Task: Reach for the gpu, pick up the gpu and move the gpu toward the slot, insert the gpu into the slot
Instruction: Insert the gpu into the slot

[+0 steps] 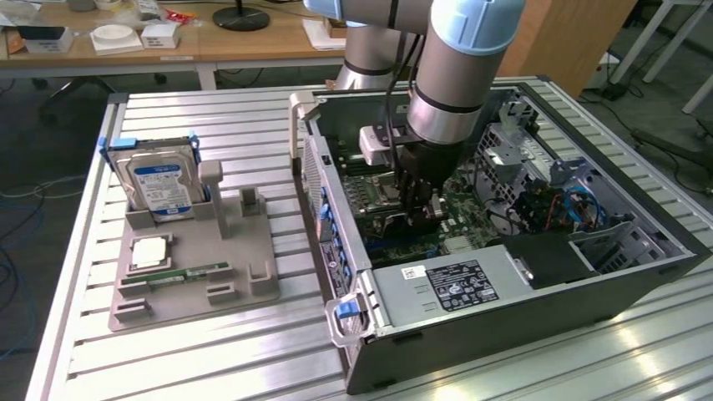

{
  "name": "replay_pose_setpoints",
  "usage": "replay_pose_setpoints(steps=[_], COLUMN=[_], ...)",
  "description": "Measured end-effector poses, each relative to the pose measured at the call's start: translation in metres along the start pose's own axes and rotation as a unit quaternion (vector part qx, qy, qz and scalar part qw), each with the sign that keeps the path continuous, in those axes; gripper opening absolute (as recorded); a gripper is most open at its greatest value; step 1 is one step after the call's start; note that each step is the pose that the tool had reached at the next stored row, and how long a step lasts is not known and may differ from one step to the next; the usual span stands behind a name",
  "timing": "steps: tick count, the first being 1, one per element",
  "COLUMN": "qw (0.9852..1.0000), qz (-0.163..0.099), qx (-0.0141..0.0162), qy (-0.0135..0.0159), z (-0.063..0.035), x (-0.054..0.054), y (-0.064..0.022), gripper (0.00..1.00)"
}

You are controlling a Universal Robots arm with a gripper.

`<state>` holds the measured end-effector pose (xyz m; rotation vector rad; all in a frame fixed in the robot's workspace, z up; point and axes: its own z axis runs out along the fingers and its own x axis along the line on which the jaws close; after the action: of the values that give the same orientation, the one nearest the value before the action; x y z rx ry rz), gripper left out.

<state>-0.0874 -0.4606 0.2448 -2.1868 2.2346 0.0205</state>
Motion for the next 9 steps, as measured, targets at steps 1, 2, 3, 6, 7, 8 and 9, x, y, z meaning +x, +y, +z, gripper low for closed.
replay_pose_setpoints(steps=[1, 2, 3, 6, 7, 8, 9], qw=[1.0000, 1.0000, 1.0000, 1.0000, 1.0000, 1.0000, 1.0000], qz=[0.000, 0.000, 0.000, 0.000, 0.000, 0.000, 0.000], qx=[0.0000, 0.0001, 0.0001, 0.0000, 0.0000, 0.0000, 0.0000], qy=[0.0000, -0.0001, -0.0001, 0.0001, 0.0001, 0.0001, 0.0000], z=[0.0002, 0.0010, 0.0014, 0.0013, 0.0014, 0.0014, 0.0014], x=[0.0000, 0.0000, 0.0000, 0.0001, 0.0000, 0.0000, 0.0000], y=[0.0000, -0.0001, 0.0000, 0.0001, 0.0001, 0.0001, 0.0001], gripper=[0.26, 0.26, 0.26, 0.26, 0.26, 0.26, 0.26])
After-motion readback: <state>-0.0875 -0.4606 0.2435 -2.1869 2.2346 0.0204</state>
